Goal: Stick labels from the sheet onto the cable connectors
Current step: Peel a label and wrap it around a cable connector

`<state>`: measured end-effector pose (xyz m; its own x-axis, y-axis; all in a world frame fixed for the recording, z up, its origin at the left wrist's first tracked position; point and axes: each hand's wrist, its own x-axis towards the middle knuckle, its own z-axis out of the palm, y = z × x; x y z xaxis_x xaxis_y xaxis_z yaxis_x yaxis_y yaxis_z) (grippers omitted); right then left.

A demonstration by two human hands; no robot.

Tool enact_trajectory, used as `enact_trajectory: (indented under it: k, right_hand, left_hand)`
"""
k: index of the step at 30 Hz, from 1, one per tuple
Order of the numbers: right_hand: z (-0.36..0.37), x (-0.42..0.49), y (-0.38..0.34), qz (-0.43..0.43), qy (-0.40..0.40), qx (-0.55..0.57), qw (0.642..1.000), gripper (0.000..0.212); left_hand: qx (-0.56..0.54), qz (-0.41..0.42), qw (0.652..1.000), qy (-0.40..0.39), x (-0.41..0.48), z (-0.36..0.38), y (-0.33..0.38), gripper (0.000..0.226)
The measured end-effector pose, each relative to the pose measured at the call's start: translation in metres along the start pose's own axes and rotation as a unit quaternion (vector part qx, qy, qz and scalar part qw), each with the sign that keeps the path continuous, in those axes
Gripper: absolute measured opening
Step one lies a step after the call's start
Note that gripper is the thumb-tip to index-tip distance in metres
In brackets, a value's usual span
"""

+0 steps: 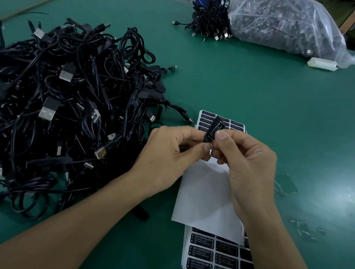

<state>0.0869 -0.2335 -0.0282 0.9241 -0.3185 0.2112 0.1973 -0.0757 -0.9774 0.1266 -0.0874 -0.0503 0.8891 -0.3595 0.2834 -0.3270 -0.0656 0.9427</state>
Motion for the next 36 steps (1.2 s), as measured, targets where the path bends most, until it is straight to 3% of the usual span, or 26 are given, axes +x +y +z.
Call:
enact_trajectory:
  k: [11, 36]
  right_hand:
    - [0.0015, 0.0000, -0.0002, -0.003, -0.011, 0.005, 1.000, 0.023]
    - [0.0032, -0.0007, 0.0025, -0.022, 0.031, -0.028, 0.999, 0.014]
  left_hand:
    - [0.003, -0.009, 1.000, 0.008, -0.0003, 0.0004, 0.0004, 0.008]
    - [-0.007, -0.015, 1.000, 0.003, -0.0015, 0.0019, -0.0003, 0.009]
